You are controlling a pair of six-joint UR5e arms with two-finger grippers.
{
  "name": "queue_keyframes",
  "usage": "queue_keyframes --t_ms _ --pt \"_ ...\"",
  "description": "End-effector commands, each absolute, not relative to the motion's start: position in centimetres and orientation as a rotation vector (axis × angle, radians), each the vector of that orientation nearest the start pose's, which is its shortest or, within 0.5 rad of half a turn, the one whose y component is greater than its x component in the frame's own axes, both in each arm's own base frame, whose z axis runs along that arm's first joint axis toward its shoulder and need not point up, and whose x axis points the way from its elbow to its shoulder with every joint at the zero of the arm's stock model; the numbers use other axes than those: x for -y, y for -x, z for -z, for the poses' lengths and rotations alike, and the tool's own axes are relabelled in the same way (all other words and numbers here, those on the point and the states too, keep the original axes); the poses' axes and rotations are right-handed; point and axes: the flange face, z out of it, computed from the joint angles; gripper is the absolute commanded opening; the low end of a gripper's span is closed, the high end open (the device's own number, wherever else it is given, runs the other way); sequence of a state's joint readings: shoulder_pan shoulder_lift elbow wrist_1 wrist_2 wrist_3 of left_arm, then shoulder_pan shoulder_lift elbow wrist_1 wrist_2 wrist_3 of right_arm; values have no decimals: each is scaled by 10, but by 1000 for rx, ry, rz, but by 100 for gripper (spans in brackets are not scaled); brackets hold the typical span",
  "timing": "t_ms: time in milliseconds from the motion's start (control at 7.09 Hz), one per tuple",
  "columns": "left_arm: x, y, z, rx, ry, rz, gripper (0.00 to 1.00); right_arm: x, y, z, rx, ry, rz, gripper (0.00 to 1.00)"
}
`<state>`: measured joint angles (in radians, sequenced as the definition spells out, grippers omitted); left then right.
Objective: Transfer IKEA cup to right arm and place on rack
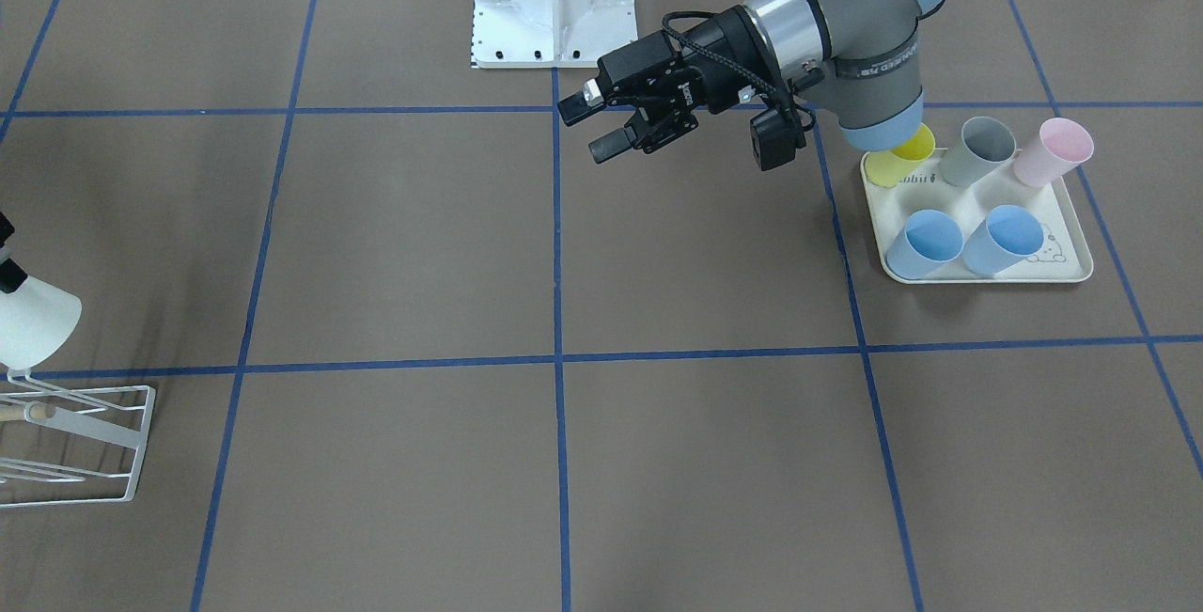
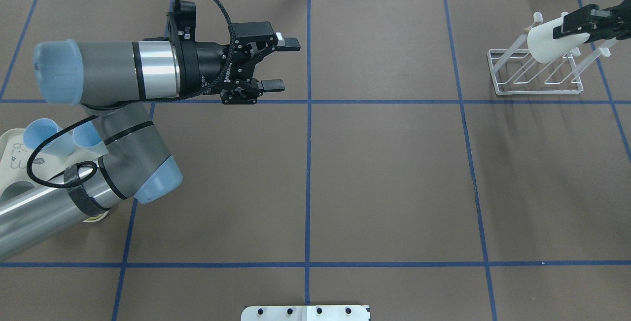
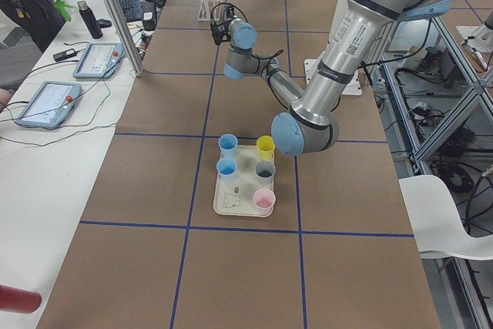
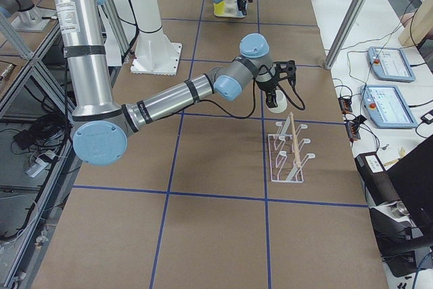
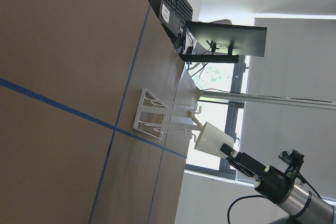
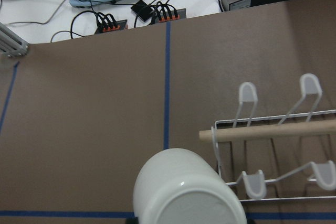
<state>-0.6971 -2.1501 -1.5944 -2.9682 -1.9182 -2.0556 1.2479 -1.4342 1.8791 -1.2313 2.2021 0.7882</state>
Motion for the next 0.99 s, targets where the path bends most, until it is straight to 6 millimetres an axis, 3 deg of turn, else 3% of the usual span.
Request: queue_keyframes --t_ms 0,847 --pt "460 -397 -176 -1985 17 428 99 533 110 -410 836 -251 -143 0" --pt "459 -397 -178 -1985 14 424 99 548 115 -437 757 -257 -136 0"
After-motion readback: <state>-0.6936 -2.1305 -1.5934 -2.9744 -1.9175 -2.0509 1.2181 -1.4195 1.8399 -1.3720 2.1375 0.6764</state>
